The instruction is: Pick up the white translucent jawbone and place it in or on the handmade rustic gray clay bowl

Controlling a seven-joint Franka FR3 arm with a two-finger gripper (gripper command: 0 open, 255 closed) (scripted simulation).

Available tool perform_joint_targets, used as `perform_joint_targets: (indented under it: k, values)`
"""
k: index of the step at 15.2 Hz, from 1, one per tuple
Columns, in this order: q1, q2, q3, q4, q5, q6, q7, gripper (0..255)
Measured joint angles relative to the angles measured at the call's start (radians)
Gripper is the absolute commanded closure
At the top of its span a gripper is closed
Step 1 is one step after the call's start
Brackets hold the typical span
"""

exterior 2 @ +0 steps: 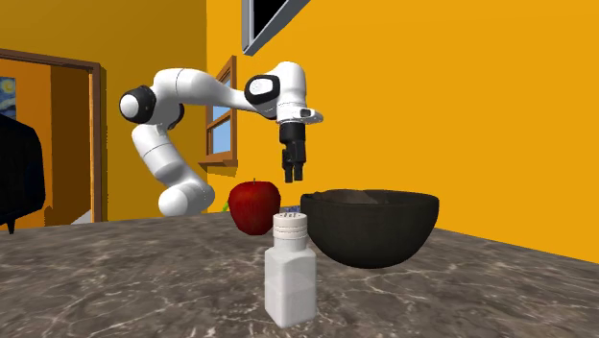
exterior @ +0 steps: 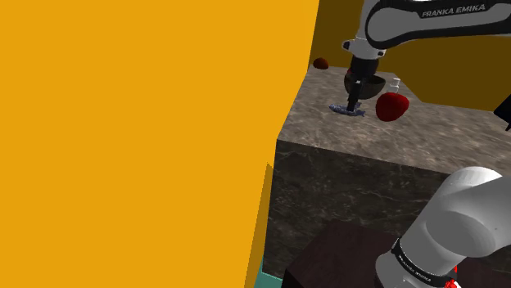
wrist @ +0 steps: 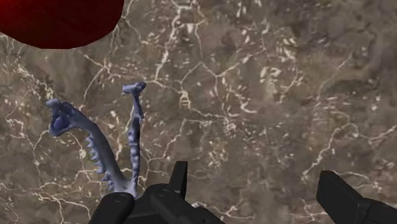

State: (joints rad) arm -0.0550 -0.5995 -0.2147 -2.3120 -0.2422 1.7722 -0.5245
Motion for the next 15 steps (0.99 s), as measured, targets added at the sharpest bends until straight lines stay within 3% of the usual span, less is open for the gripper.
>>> perform_joint_targets:
  k: [9, 15]
  values:
    - [-0.018, 0.233, -0.128, 0.101, -0.084, 0.173, -0.189, 0]
    - [-0.025, 0.266, -0.151, 0.053, -0.095, 0.259, -0.197, 0]
